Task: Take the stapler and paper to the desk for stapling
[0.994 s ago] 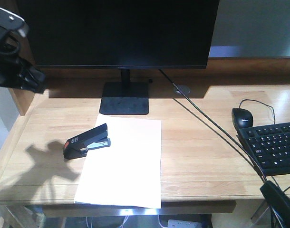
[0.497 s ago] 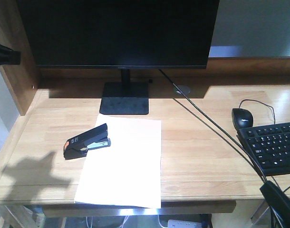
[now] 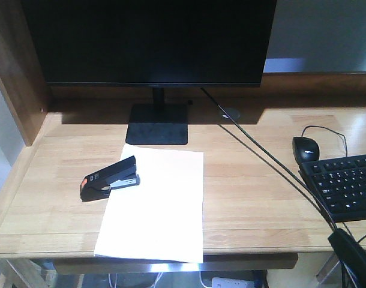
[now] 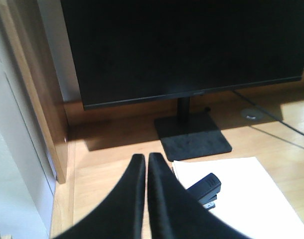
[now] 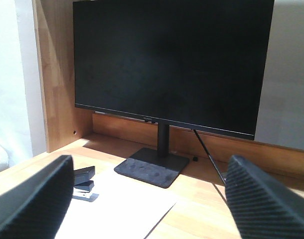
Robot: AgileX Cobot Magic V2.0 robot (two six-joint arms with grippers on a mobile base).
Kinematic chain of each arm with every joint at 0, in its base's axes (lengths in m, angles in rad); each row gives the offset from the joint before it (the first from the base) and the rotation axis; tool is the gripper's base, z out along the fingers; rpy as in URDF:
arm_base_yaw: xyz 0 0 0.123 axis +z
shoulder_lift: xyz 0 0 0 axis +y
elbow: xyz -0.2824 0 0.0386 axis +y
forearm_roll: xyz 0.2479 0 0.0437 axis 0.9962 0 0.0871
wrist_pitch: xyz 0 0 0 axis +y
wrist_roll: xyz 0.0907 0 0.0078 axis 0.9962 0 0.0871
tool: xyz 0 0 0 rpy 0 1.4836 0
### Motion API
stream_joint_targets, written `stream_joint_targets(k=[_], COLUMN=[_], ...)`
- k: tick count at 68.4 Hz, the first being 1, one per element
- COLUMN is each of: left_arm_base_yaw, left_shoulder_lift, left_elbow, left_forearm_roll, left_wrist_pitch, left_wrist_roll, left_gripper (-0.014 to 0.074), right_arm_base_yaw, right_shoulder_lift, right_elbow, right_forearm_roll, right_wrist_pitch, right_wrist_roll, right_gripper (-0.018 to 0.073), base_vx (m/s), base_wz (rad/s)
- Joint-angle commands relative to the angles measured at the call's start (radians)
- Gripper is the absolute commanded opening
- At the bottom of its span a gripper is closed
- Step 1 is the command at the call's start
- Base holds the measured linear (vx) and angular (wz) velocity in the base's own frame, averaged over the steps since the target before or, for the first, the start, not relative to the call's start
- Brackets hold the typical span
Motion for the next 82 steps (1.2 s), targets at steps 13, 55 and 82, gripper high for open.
stream_joint_targets(k=[13,55,82], left_arm_base_yaw=[0.0,0.0,0.0], left_shoulder_lift=[-0.37,-0.597,-0.597], left_elbow=[0.189,0.339,0.339], left_forearm_roll=[-0.016,-0.016,-0.016], left_wrist_pitch=[-0.079,-0.069,-0.069], left_wrist_roll=[0.002,0.001,0.001], left_gripper=[-0.0006,-0.0006,-0.0006], right_arm_base_yaw=[-0.003,-0.003,-0.003], right_shoulder_lift=[0.009,0.009,0.009], right_elbow=[-0.028,-0.028,-0.028], right_forearm_roll=[-0.045,-0.045,-0.045], right_wrist_pitch=[0.017,0.017,0.017], right_wrist_roll=[-0.011,-0.011,-0.011], right_gripper=[0.0584,0.0584,0.0584], base_vx=[0.0,0.0,0.0], base_wz=[0.0,0.0,0.0])
